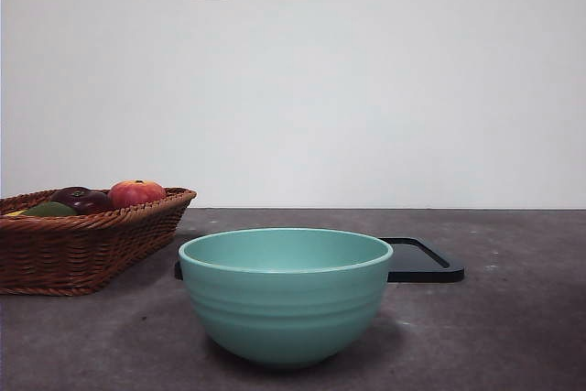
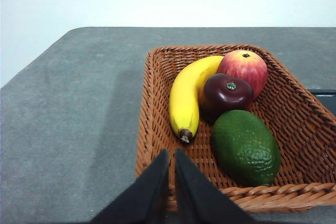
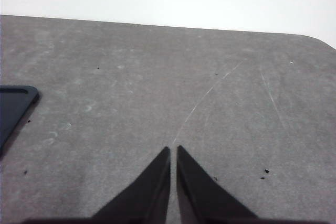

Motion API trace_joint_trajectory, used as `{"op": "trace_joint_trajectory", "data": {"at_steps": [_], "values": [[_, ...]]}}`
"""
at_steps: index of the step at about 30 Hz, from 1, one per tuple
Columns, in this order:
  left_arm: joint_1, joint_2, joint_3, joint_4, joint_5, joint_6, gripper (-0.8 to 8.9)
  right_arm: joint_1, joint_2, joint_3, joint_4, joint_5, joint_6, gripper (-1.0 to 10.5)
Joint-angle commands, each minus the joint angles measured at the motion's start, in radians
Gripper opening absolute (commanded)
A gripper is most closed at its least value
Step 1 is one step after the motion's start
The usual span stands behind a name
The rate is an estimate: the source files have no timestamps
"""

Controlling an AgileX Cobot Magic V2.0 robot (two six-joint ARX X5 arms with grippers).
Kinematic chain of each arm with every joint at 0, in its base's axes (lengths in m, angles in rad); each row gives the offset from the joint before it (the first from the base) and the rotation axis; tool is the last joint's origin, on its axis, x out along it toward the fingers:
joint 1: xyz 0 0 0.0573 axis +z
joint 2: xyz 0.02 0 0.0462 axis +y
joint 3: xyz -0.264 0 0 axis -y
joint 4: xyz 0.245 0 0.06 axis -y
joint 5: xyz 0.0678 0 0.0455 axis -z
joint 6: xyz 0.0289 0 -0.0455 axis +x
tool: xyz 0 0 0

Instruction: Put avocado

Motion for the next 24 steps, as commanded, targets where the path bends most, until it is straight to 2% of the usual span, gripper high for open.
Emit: {"op": "trace_joint_trajectory", "data": {"at_steps": [1, 7, 11, 15, 20, 24], "values": [[0.002, -0.002, -0.02, -0.003, -0.002, 0.0, 0.19, 0.001, -0.003, -0.006, 0.006, -0.001, 0.012, 0.2], [0.002, -0.002, -0.02, -0.004, -0.002, 0.0, 0.15, 0.001, -0.003, -0.006, 0.003, -0.011, 0.024, 0.2], [0.001, -0.002, -0.019, -0.005, -0.001, -0.03, 0.15, 0.002, -0.003, -0.004, 0.002, -0.048, 0.127, 0.1], [0.0, -0.002, 0.015, -0.005, -0.002, -0.106, 0.15, 0.005, -0.003, 0.022, -0.001, -0.059, 0.248, 0.1], [0.0, 0.012, 0.095, -0.021, -0.004, -0.188, 0.15, 0.017, 0.007, 0.104, -0.023, -0.058, 0.318, 0.1], [0.0, 0.067, 0.205, -0.079, -0.002, -0.195, 0.15, 0.027, 0.061, 0.214, -0.092, -0.068, 0.364, 0.1]]}}
